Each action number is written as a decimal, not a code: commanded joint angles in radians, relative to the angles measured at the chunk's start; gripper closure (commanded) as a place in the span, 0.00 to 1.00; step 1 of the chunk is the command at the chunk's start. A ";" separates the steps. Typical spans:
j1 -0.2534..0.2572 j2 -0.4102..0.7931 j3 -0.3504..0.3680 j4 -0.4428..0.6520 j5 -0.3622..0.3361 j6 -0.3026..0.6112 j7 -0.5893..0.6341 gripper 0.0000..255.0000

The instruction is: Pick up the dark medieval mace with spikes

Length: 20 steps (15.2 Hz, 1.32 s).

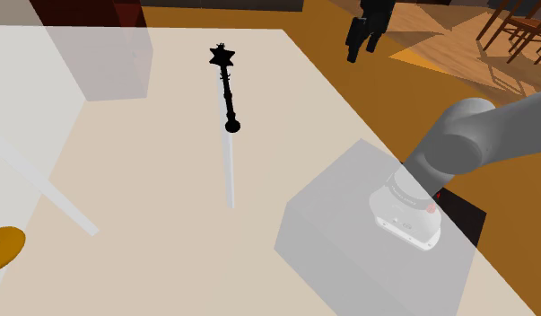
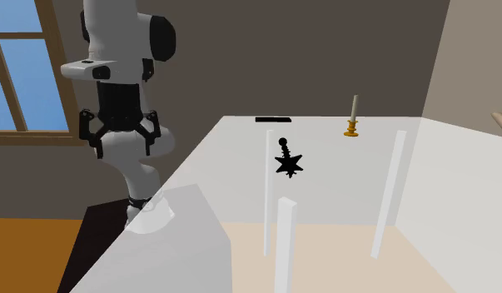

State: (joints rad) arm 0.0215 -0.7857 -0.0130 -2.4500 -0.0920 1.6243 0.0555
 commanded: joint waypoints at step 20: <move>0.089 0.317 0.339 0.250 0.280 0.172 0.521 0.00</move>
State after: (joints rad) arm 0.1080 -0.4862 0.3097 -2.2209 0.1804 1.7905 0.5482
